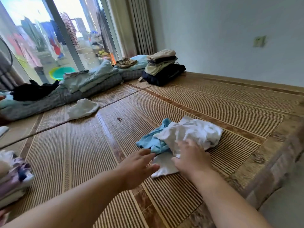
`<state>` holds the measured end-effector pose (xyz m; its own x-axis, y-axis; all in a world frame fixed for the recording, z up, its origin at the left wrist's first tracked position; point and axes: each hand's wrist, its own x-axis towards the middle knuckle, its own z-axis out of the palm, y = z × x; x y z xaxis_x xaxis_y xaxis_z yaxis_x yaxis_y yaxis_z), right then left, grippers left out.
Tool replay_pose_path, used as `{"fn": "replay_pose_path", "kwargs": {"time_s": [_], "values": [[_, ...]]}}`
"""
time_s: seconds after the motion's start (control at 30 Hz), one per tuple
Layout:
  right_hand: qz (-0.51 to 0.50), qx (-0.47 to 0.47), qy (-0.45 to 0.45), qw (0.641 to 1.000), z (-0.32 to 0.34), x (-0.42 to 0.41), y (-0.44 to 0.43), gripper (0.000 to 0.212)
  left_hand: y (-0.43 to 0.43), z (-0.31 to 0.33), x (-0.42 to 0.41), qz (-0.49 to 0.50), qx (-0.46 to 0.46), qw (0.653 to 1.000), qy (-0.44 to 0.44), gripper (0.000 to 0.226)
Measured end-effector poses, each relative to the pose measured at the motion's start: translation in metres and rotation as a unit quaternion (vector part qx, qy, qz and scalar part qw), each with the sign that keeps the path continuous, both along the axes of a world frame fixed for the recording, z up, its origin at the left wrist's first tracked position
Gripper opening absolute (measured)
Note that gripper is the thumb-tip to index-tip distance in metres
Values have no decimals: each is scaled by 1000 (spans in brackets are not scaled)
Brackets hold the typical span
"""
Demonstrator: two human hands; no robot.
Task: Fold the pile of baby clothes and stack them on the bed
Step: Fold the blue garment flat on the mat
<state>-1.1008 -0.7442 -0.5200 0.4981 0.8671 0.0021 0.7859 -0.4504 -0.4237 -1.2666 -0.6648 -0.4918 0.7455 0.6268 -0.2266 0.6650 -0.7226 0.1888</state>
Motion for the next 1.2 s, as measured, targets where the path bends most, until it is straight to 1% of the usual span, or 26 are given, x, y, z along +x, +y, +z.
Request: {"fn": "replay_pose_path", "kwargs": {"time_s": [0.07,0.1,0.13,0.17,0.2,0.23,0.27,0.3,0.37,0.4,0.47,0.53,0.57,0.6,0.63,0.67,0.73,0.8,0.87,0.97,1.07,1.1,1.13,1.2], "values": [[54,-14,10,998,6,-17,1,71,-24,16,-33,7,-22,999,-35,56],[81,-23,24,996,8,-29,1,75,-33,23,-49,8,-40,997,-66,56],[103,-29,34,994,10,-40,2,74,-41,30,-62,10,-60,993,-102,58],[119,-26,34,992,13,-53,4,66,-49,38,-77,18,-73,987,-141,61],[130,-12,29,991,16,-63,5,50,-54,45,-91,33,-82,980,-179,61],[136,10,32,990,21,-75,6,31,-59,53,-105,52,-84,972,-213,56],[135,39,57,988,28,-84,6,16,-62,61,-117,70,-76,965,-241,45],[134,63,99,984,36,-90,5,11,-62,69,-126,89,-54,959,-264,37],[143,97,154,973,49,-101,4,19,-64,88,-149,138,-5,945,-297,33],[150,117,173,966,56,-107,4,22,-65,98,-161,167,6,934,-314,33],[157,164,243,943,68,-116,3,22,-66,116,-180,228,-7,901,-370,26],[171,189,355,899,84,-131,0,17,-68,132,-199,280,-4,860,-426,17],[180,192,405,875,93,-138,-3,17,-68,139,-207,292,10,851,-437,15],[188,193,443,855,101,-145,-7,18,-69,145,-214,298,24,849,-437,16],[193,197,462,842,108,-150,-10,19,-69,149,-218,303,35,849,-432,18],[198,206,462,840,114,-154,-12,20,-69,153,-224,312,45,849,-424,19],[195,232,427,852,123,-159,-15,19,-67,157,-234,339,38,839,-424,17],[189,256,361,877,125,-159,-16,18,-67,159,-241,355,-6,820,-449,14],[178,271,272,906,124,-158,-16,15,-68,160,-244,372,-77,791,-480,20],[165,261,155,938,120,-156,-18,13,-72,163,-244,388,-154,757,-503,24],[133,228,82,961,113,-150,-18,15,-69,163,-243,399,-172,731,-526,27],[126,221,85,963,110,-148,-18,15,-68,162,-243,407,-175,722,-532,27],[122,220,114,961,109,-146,-17,15,-66,161,-242,415,-179,713,-536,27],[128,205,229,943,111,-143,-20,10,-64,159,-241,428,-194,700,-538,23]]}}
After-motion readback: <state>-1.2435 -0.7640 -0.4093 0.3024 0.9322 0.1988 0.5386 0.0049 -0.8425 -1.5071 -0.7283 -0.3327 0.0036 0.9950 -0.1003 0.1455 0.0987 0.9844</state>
